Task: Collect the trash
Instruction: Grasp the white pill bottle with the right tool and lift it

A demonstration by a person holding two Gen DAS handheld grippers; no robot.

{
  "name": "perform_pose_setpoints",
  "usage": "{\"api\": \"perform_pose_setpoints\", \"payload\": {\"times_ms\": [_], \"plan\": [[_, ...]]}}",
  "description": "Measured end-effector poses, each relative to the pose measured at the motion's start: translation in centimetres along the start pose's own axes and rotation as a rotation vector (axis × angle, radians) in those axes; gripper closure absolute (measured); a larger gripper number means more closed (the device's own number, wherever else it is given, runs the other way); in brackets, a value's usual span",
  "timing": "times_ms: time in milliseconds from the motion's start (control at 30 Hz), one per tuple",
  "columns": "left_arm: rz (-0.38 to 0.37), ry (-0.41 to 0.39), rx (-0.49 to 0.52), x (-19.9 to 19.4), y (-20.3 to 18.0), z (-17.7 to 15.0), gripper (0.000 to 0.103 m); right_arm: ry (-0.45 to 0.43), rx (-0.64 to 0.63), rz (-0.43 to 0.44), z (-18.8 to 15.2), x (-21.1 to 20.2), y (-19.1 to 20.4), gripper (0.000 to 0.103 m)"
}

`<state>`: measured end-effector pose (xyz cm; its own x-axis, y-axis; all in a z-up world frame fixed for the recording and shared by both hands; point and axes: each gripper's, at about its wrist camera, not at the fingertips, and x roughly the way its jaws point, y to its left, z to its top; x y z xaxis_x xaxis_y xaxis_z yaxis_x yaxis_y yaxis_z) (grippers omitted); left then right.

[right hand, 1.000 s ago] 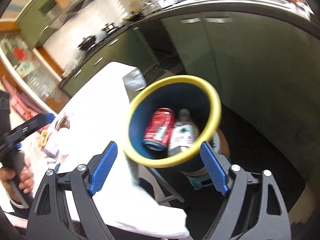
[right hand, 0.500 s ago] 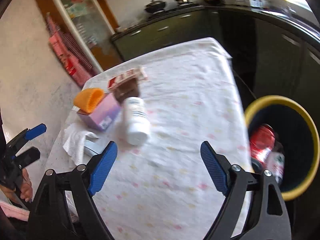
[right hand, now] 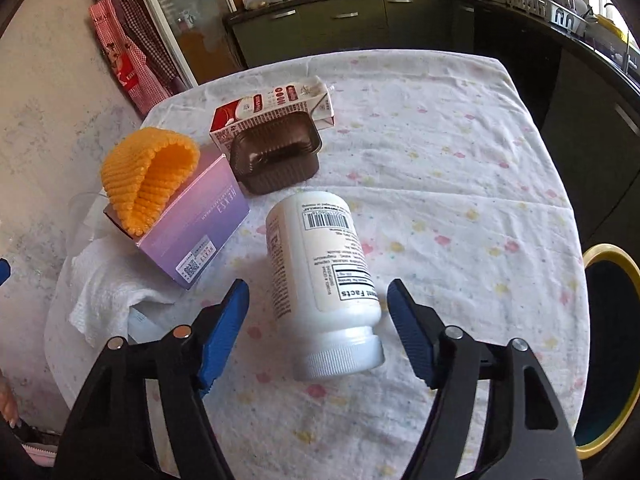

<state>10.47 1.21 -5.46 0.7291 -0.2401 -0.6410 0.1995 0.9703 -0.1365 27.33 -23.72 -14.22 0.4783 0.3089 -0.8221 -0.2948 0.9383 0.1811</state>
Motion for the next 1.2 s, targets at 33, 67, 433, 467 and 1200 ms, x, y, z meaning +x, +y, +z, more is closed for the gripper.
{"api": "perform_pose_setpoints", "payload": {"times_ms": [33,67,433,467,1200], "plan": [[-0.001,0.001,-0.004,0.0,0.2,-0.1,0.005,0.000,-0.002,-0.002,0.1,0.2,0.2,0.035],[-0.001,0.002,-0.005,0.1,0.0,0.0,0.005,0.001,-0.005,-0.005,0.3,0.4,0.3,0.037],[-0.008,0.000,0.015,-0.3,-1.0,-0.2,0.005,-0.045,0.054,0.000,-0.3,-1.7,-0.2,0.056],[-0.010,0.002,0.018,-0.3,-1.2,-0.3,0.005,-0.055,0.058,0.006,-0.5,-2.3,-0.3,0.056],[-0.012,0.064,0.035,2.9,-2.6,-0.1,0.005,-0.190,0.498,-0.414,-7.2,-12.1,-21.1,0.056]]}}
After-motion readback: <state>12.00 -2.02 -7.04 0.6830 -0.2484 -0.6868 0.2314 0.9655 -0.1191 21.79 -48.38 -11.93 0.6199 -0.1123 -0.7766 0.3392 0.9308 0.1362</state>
